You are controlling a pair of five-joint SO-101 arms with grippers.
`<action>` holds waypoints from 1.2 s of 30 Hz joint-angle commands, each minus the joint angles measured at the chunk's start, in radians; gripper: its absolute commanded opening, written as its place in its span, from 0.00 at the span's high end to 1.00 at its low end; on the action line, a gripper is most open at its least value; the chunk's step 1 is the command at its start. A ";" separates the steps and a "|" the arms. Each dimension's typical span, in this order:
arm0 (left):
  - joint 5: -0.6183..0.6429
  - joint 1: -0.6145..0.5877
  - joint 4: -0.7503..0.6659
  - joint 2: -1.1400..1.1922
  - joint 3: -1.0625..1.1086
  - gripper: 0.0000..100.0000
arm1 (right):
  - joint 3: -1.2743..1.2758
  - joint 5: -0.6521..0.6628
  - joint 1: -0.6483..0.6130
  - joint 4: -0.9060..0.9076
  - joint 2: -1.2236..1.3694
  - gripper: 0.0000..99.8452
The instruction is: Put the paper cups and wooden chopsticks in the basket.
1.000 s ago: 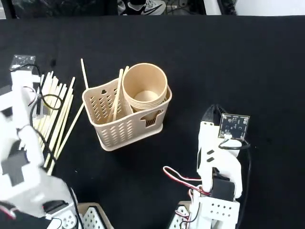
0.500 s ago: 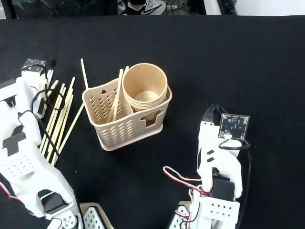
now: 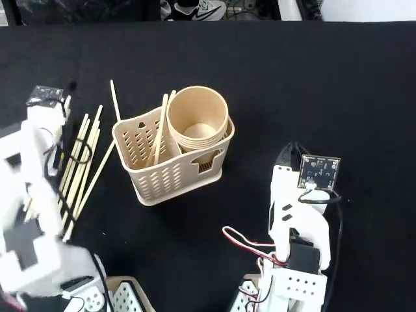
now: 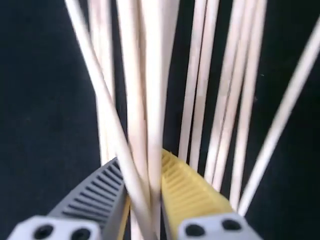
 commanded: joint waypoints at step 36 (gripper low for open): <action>0.813 0.213 -0.526 -1.186 0.188 0.97 | -0.005 0.011 -0.018 0.003 -0.045 0.99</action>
